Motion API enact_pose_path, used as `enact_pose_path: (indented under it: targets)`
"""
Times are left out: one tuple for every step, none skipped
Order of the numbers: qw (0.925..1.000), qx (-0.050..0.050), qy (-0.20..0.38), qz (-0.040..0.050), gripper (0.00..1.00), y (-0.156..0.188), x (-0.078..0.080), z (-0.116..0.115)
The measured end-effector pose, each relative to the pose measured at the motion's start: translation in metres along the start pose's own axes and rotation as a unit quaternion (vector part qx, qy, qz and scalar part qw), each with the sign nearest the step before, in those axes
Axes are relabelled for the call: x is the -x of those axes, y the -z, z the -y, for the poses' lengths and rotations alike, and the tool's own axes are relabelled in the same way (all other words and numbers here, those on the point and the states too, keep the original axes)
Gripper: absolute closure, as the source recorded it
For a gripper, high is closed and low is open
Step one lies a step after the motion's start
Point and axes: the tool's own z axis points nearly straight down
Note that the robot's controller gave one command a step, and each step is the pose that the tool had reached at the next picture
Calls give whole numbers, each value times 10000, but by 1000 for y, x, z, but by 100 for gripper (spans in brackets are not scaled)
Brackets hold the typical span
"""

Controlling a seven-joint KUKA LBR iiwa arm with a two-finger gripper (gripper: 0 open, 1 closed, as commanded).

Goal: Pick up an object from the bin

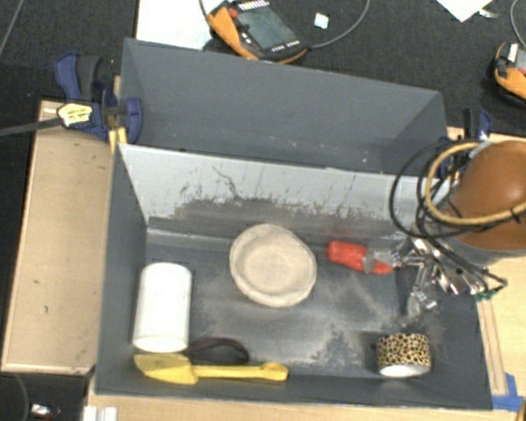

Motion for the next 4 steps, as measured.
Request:
enact_pose_path:
  targets:
    - [9979,-19,-643,21,0,-34,1,10]
    - [9744,-6,2246,16,0,-49,-26,-9]
    - [9923,-54,1236,61,0,-50,-68,-50]
    - [9698,-56,2439,90,0,-52,-29,-90]
